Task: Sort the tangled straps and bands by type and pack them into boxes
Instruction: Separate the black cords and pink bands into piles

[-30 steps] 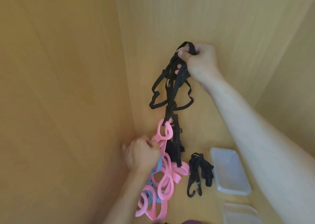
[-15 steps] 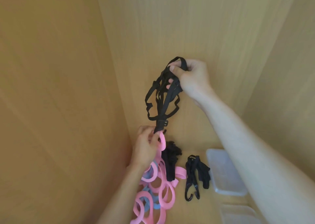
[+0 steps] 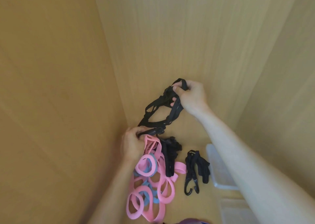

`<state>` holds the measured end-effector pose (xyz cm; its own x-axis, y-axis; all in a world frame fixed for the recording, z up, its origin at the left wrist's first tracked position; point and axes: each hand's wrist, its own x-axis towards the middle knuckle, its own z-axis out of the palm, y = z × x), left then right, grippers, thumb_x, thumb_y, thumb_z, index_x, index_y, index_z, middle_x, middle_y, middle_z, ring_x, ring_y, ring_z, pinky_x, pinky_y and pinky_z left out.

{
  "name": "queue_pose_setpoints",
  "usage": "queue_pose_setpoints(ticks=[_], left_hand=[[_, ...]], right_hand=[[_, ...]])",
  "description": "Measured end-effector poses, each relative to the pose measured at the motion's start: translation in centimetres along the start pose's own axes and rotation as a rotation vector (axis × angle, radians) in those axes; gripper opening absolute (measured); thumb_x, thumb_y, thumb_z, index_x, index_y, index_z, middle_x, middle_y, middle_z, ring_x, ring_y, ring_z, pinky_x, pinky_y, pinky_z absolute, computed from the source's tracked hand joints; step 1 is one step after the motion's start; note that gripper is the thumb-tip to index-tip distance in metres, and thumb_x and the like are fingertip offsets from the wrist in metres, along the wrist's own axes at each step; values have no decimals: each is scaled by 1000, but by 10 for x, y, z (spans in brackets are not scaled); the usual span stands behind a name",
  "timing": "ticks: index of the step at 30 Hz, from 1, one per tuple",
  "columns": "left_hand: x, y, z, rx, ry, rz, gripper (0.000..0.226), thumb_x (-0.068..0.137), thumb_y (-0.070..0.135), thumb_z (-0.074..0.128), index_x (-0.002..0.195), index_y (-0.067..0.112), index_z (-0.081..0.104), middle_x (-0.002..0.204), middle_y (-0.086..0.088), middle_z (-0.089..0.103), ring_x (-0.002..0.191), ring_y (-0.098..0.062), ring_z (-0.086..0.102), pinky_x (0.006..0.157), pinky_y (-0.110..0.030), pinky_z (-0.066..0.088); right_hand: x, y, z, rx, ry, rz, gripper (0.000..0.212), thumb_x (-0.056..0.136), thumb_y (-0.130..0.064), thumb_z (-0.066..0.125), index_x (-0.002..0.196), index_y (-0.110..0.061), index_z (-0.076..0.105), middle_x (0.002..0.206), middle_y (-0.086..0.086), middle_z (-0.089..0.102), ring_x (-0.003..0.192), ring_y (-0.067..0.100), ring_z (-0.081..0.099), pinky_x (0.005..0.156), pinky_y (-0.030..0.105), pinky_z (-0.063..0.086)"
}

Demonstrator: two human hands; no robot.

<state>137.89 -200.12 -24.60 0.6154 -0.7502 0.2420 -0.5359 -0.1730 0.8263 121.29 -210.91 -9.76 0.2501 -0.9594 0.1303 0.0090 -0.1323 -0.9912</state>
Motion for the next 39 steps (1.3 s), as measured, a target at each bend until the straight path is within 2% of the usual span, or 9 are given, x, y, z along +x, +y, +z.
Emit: queue_pose_setpoints(ticks=[7,10,14,17,19,24,32,35,39], left_hand=[[-2,-8,4,-188,13,-241,21,79,-2,77,82,18,72,74,7,60,62,-8,60,53,-17,49],[-4,-14,5,-220,17,-299,21,85,-3,72,87,18,68,82,1,65,69,-15,65,59,-25,57],[-8,-21,7,-227,26,-297,16,92,1,63,92,17,61,92,-2,69,68,-4,68,54,-13,51],[-10,-22,6,-293,-37,-353,13,92,4,64,96,15,60,100,-7,69,84,-21,72,69,-34,61],[-9,-22,6,-266,-35,-351,19,85,3,71,91,18,61,97,-5,69,85,-20,70,67,-30,57],[-12,-13,6,-259,8,-335,24,75,-4,76,77,16,63,82,3,65,75,-14,61,61,-22,47],[-11,13,-3,-414,7,-288,28,81,-11,73,75,14,63,71,2,53,64,-11,53,58,-24,50],[-12,22,-7,-368,-92,-272,27,81,-12,71,82,16,70,79,3,61,72,-14,57,70,-30,52],[-18,21,-11,-352,-230,-298,35,82,-20,60,89,12,74,94,0,71,86,-10,67,69,-16,55]], right_hand=[[1,44,-3,-81,-7,111,17,100,-9,59,87,-13,69,88,13,68,70,23,67,51,29,58],[4,60,-11,-143,1,115,17,100,-10,58,89,-13,71,83,13,71,67,22,69,50,26,54],[7,75,-19,-210,39,104,20,98,-13,62,84,-22,74,86,2,75,79,17,71,70,29,58],[7,80,-21,-207,53,101,22,97,-16,64,80,-26,74,76,-10,73,68,1,67,57,13,50],[8,83,-23,-192,51,118,20,97,-17,63,82,-24,75,75,-5,75,63,4,68,54,15,53],[3,91,-26,-175,-12,210,13,98,-20,63,91,-16,73,92,13,75,69,17,71,75,43,63],[-27,96,-4,-354,-284,101,7,95,-16,66,94,-11,70,76,-9,63,68,5,57,67,20,42],[-33,91,6,-335,-272,74,10,97,-7,62,93,-10,71,80,-5,64,74,11,60,73,22,47],[-26,66,-1,-171,-166,57,30,100,0,53,88,-20,71,95,4,70,82,18,68,75,26,59]])
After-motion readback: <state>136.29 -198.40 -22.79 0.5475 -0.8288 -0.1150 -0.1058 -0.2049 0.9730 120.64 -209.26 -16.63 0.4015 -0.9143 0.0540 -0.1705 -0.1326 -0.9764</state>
